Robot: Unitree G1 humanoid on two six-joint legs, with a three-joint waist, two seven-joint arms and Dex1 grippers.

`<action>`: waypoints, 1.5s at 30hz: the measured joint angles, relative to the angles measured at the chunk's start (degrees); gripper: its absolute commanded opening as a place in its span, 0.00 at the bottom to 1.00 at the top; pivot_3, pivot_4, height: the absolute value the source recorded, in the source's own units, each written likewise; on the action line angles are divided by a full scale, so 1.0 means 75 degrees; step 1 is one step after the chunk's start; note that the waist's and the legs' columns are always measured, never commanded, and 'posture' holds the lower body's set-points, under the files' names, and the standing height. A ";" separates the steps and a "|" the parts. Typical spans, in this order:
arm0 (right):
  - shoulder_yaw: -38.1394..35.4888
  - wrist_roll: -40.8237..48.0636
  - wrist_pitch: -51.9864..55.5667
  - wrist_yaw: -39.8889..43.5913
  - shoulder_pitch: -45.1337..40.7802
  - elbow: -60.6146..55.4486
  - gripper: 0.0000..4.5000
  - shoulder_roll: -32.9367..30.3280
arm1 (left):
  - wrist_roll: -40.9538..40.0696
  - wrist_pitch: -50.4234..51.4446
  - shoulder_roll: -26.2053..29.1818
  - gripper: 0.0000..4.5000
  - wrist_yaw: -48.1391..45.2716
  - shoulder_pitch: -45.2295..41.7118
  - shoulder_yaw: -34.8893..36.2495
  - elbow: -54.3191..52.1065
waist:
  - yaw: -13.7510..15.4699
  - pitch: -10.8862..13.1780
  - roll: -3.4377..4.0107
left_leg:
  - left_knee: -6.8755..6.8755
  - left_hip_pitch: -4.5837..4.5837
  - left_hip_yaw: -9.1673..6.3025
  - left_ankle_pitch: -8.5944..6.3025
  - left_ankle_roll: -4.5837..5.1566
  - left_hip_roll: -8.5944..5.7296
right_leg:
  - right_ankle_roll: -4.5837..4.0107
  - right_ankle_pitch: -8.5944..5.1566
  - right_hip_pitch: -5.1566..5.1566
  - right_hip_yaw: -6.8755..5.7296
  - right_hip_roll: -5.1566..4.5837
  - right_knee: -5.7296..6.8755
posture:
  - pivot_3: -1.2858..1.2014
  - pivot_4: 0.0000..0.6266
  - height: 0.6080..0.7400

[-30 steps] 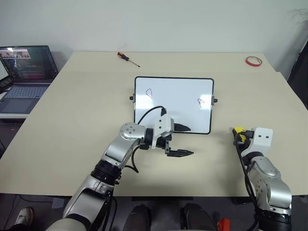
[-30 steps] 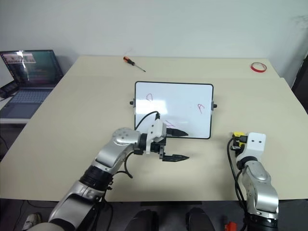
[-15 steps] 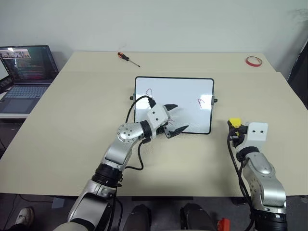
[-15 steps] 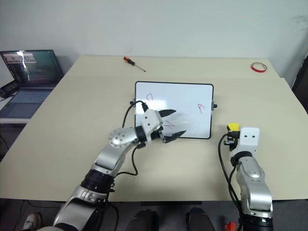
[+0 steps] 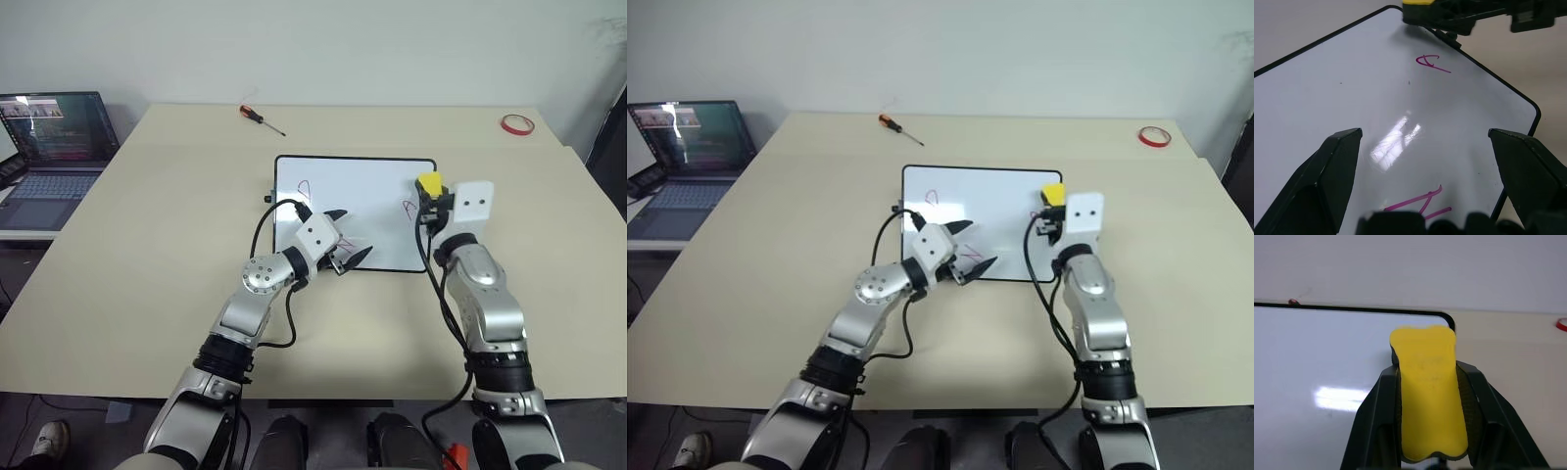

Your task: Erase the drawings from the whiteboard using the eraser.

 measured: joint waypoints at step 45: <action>0.0374 -0.0275 0.0551 0.0524 0.0496 -0.0441 0.26 -0.0146 | 0.0044 -0.0514 -0.0150 1.00 -0.0003 -0.0282 0.0003 0.0532 | -0.0041 -0.0010 -0.0014 | 0.0000 -0.0011 -0.0001 0.0003 0.0001 -0.0001 | 0.0004 0.0002 -0.0008 -0.0001 -0.0003 -0.0002 | 0.52 0.24 1.00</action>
